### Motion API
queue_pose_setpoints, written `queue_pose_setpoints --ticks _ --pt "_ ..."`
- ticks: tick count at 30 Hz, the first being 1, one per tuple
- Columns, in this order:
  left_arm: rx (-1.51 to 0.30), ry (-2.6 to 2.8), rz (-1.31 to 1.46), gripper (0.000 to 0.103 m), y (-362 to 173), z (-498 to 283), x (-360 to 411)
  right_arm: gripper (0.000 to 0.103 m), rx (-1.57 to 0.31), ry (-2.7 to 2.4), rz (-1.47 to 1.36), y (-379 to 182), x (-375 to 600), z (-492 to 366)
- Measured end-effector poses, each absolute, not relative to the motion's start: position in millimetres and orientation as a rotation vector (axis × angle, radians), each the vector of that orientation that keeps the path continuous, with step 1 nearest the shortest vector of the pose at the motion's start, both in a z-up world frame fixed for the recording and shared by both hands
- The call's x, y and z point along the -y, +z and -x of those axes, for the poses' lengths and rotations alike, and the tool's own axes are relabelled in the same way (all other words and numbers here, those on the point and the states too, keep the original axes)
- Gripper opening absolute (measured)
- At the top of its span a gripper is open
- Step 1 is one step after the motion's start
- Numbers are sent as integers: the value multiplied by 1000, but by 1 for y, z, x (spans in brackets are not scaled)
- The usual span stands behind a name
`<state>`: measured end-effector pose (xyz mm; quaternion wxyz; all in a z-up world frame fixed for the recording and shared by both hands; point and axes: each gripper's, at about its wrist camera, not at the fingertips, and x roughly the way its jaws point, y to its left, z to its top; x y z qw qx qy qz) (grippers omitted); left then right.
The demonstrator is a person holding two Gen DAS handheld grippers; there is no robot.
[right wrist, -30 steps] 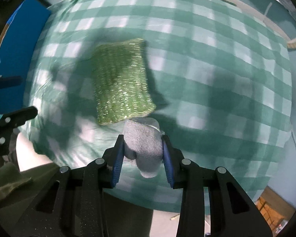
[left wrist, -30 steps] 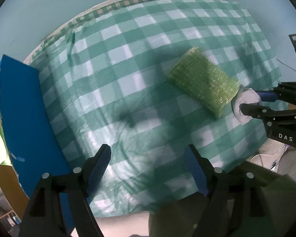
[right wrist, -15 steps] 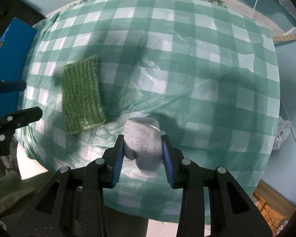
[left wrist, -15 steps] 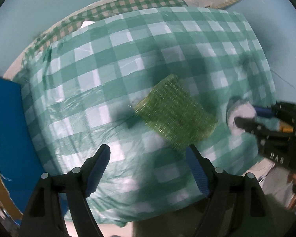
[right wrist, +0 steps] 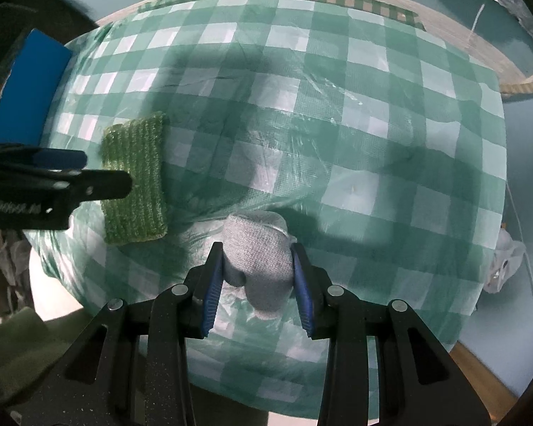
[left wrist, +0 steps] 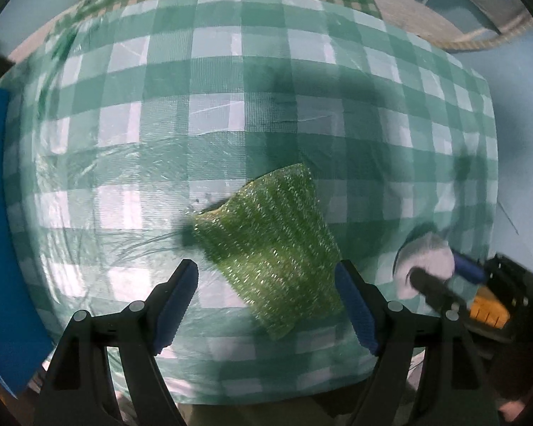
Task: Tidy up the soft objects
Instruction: 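Grasp the green knitted scrubber with the left tool while the right tool holds the grey sock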
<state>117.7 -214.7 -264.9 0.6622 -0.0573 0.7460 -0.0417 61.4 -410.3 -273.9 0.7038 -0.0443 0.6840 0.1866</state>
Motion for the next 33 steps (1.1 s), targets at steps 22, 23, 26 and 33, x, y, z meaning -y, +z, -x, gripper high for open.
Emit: queue_pose_setpoints --ticks 22,23,26,33 --pt "-1717 34 65 67 -298 -141 251 62 -1541 475 115 -291 407 -66" --pt "-1709 44 50 64 -293 -133 259 63 -1542 477 114 -292 406 -66" --pt "-1691 45 40 50 -289 -130 264 63 -1533 484 135 -292 402 -64" --pt "-1697 32 68 21 -284 -122 257 38 -1516 513 166 -290 392 -55"
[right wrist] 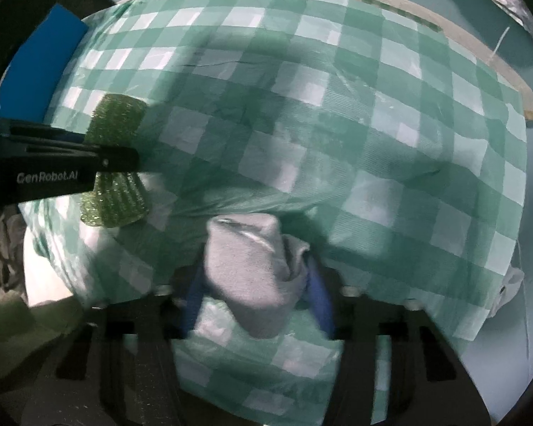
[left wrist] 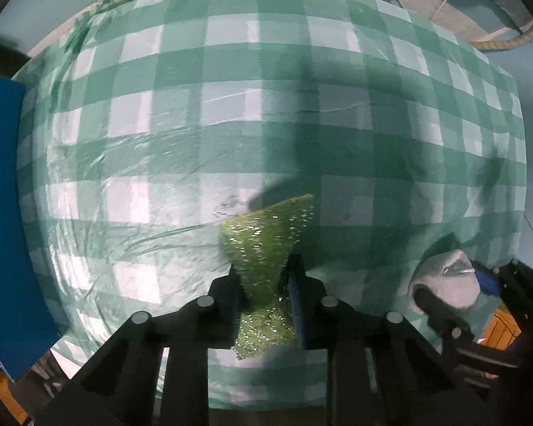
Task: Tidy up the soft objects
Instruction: 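Grasp the green knitted scrubber with the left tool while the right tool holds the grey sock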
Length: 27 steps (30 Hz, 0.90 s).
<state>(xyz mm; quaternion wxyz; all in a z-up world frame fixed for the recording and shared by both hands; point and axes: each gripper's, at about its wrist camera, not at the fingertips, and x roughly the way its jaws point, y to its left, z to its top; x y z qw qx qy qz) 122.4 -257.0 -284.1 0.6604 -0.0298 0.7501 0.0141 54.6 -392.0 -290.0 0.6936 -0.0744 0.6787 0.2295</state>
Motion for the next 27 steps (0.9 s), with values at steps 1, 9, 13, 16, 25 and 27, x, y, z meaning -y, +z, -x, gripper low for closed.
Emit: queue_pose_setpoints --ticks 1,9,13,16,25,27 --pt "-1698 33 72 19 -283 -121 254 37 -1512 513 170 -289 391 -53" --pt "-1649 6 -2 15 -265 -103 237 26 -1503 516 181 -282 386 -50" --pt "-1614 -32 -40 14 -251 -95 236 25 -1497 508 176 -274 386 -50" --pt "-1601 -65 -54 14 -242 -90 225 25 -1491 500 172 -267 385 -49" --pt "-1548 -155 -127 14 -203 -67 197 25 -1456 484 180 -237 374 -50" --pt "-1531 -169 -149 14 -195 -64 196 25 -1445 482 185 -229 368 -50"
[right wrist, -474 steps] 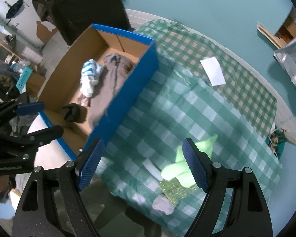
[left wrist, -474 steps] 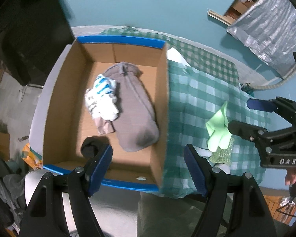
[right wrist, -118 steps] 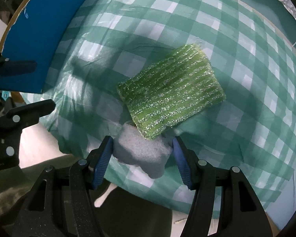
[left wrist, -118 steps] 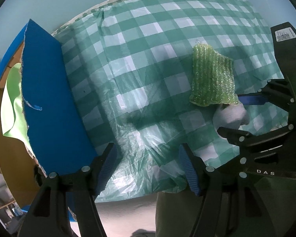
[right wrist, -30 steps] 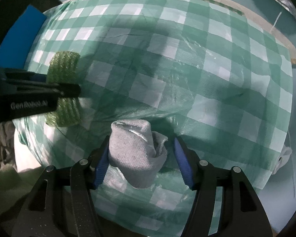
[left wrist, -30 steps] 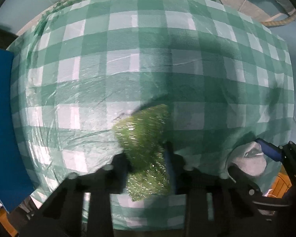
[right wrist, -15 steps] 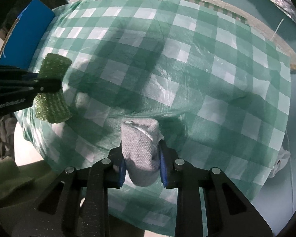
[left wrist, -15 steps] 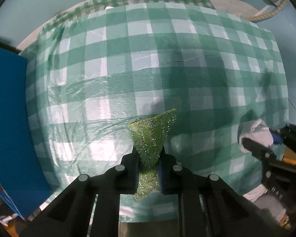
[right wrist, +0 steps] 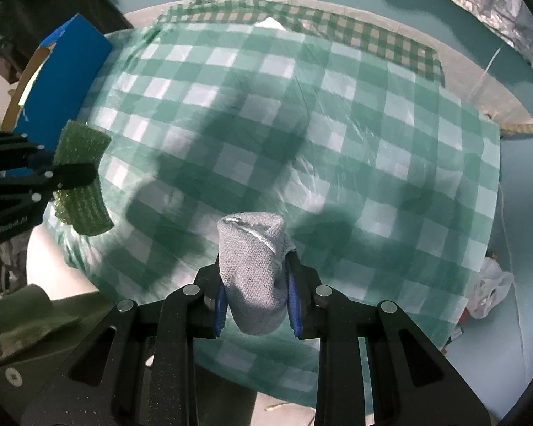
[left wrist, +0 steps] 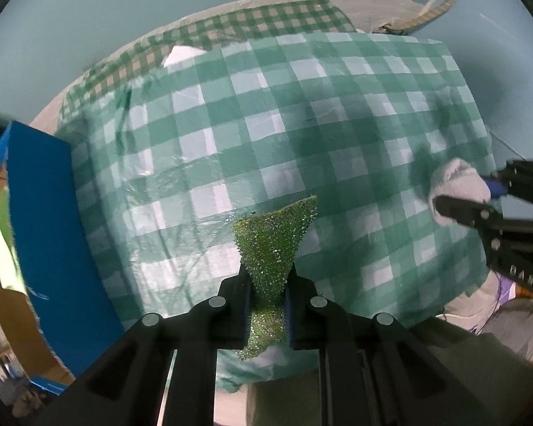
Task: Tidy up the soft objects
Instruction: 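Grasp the green knitted scrubber with the left tool while the right tool holds the grey sock, then carry the scrubber and grey sock over the cardboard box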
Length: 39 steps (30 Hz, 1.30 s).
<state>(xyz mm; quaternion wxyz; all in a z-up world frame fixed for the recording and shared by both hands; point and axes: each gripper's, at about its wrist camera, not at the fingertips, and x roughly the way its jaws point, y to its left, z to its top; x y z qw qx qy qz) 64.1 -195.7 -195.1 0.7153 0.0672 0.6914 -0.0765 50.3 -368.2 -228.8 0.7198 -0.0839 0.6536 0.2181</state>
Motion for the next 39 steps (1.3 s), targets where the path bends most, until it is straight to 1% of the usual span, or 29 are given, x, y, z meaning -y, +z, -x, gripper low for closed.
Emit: queue_pose_setpoints --ticks 5,15,23,39 --pt "-1491 -195 -190 14 -177 -59 192 25 -1424 476 196 -213 352 -53" --pt "-1424 -199 -226 14 -150 -56 156 25 -1366 500 202 -175 309 -58" --pt "-1398 -174 -222 14 -130 -50 127 25 -1340 530 207 -151 276 -64" --pt "-1368 -71 -137 14 -107 -40 60 25 -1309 632 266 -125 191 -72"
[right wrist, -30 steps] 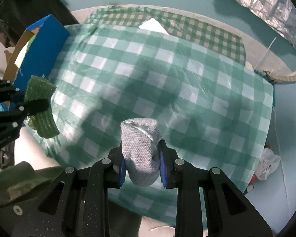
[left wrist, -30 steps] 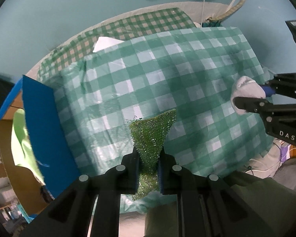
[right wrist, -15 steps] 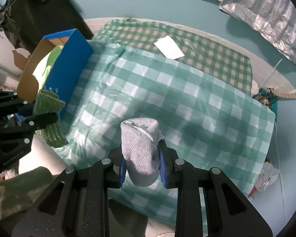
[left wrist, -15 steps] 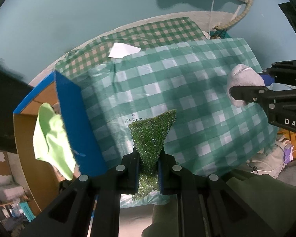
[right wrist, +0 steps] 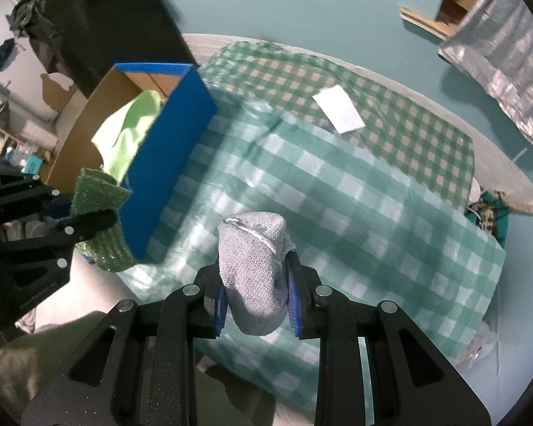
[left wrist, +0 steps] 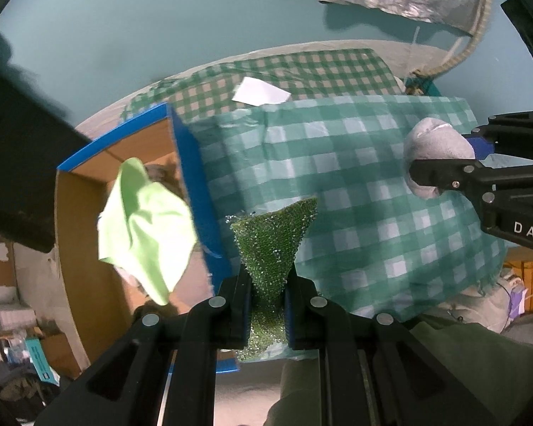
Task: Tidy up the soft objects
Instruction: 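Carry the scrubber and grey sock over the cardboard box, then open the left tool to drop the scrubber while the right tool releases the grey sock into the box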
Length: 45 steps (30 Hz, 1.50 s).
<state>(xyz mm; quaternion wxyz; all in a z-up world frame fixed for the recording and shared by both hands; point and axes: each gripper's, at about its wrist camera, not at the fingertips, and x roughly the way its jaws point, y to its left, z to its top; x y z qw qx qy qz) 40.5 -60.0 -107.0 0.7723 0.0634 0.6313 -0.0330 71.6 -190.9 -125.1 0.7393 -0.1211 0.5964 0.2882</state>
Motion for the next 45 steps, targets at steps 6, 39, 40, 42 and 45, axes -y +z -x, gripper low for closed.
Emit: queue_pose_setpoints --ticks 6,39,40,42,45 --pt "-1362 -24 -107 14 -101 -39 33 25 -1286 696 307 -116 148 -71" --pt "-1356 236 114 14 -106 -21 -124 26 -1274 914 446 -120 -25 -74" --pt "-1361 246 114 14 -109 -21 -127 26 -1277 916 451 -122 -29 -74" --pt "-1368 255 116 14 -113 -21 -132 26 -1285 914 457 -126 -34 -74" --pt "-1372 259 147 14 -118 -19 -138 26 -1293 910 463 -131 -41 -75"
